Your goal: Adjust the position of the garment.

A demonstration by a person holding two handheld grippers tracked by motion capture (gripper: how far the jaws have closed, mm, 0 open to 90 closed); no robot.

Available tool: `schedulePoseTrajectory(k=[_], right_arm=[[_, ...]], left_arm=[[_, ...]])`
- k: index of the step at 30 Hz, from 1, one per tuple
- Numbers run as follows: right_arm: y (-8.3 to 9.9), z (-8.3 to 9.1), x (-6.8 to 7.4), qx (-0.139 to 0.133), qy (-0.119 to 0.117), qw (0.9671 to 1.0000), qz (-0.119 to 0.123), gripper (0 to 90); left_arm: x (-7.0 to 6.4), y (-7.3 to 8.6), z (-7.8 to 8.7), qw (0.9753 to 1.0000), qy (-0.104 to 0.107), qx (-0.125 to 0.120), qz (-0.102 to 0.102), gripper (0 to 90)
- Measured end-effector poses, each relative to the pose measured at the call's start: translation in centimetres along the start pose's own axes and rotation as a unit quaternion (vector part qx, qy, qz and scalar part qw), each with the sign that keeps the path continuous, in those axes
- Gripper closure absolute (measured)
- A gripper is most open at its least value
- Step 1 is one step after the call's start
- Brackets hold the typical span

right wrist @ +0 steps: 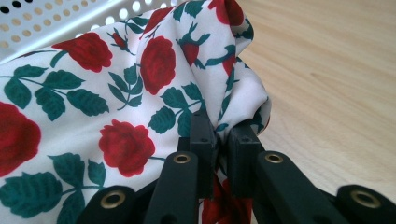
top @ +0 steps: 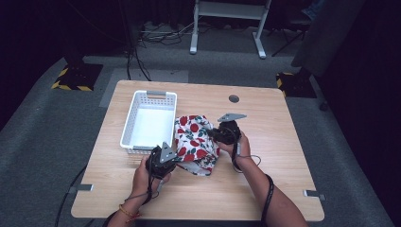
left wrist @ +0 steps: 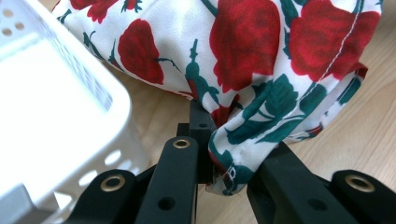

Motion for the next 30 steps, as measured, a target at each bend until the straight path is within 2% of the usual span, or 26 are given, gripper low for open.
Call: schedulePoseTrajectory(k=[7,15,30], right_arm=[[-0.9,1.2,-0.3,-0.013,0.007,0.9999,0.0,83.7],[-2.4,1.9,-0.2,-0.024,0.011,0.9996,0.009,83.7],[-6.2,1.9,2.0,-0.033,0.008,0.9983,0.048,83.7]], left_arm=[[-0.1,-1.5,0.4,0.9999,-0.008,-0.014,-0.005,83.8],[0.8,-2.8,0.7,0.9995,-0.018,-0.025,-0.004,83.8],[3.3,-4.0,3.1,0.9969,-0.046,-0.06,0.02,83.8]])
Point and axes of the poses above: each handheld gripper's, and its own axes: z roughly backward along the jaws, y roughly out of its underside, x roughly to its left, the point moved 10 cm from there along -z, roughly forward along the jaws, and after that the axes turned 4 degrees about -y, right-handed, at the moved point
